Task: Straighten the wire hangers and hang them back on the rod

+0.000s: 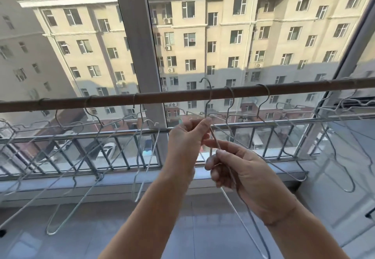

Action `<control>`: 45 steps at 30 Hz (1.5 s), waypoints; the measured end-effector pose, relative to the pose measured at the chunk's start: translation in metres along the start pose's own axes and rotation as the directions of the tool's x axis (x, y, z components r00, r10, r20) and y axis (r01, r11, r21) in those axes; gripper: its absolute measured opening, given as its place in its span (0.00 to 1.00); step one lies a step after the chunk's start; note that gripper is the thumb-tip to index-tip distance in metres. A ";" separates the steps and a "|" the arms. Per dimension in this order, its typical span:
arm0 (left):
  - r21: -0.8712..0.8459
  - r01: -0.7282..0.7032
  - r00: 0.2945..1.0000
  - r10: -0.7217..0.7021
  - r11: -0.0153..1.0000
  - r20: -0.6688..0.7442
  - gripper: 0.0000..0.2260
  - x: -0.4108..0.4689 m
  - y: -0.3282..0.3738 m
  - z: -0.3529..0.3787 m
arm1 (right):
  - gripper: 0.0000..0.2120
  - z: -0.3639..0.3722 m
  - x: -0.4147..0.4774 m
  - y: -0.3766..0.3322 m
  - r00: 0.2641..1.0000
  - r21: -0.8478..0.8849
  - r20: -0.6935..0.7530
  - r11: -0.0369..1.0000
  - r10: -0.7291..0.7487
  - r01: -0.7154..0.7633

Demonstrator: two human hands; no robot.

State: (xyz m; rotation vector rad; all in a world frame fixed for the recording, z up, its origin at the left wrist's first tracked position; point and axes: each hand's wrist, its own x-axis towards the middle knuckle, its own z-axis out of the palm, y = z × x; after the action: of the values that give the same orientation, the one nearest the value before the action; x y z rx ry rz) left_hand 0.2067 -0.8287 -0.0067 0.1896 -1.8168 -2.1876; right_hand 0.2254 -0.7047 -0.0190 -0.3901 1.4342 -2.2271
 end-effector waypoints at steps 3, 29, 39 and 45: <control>0.018 0.018 0.998 -0.018 1.000 -0.055 0.07 0.024 0.008 0.005 | 0.12 0.002 0.008 0.001 1.000 -0.021 -0.029 1.000 0.003 -0.004; 0.264 -0.216 0.862 0.311 0.940 -0.402 0.05 -0.026 -0.009 -0.086 | 0.18 0.016 -0.013 0.016 0.860 -0.681 -0.124 0.673 -0.495 0.289; 0.157 0.185 0.972 -0.157 0.970 -0.176 0.09 0.011 -0.017 -0.130 | 0.09 0.073 0.065 0.079 0.972 -0.706 -0.172 0.708 -0.162 -0.007; 0.027 0.180 0.983 -0.179 0.983 -0.025 0.05 0.038 -0.005 -0.132 | 0.09 0.093 0.080 0.098 0.945 -0.523 -0.259 0.851 -0.198 0.035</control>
State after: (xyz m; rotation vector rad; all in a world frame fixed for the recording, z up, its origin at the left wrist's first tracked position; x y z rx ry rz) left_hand 0.2068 -0.9630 -0.0346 0.3972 -1.8863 -2.2685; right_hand 0.2228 -0.8531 -0.0703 -0.3149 2.2418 -2.0274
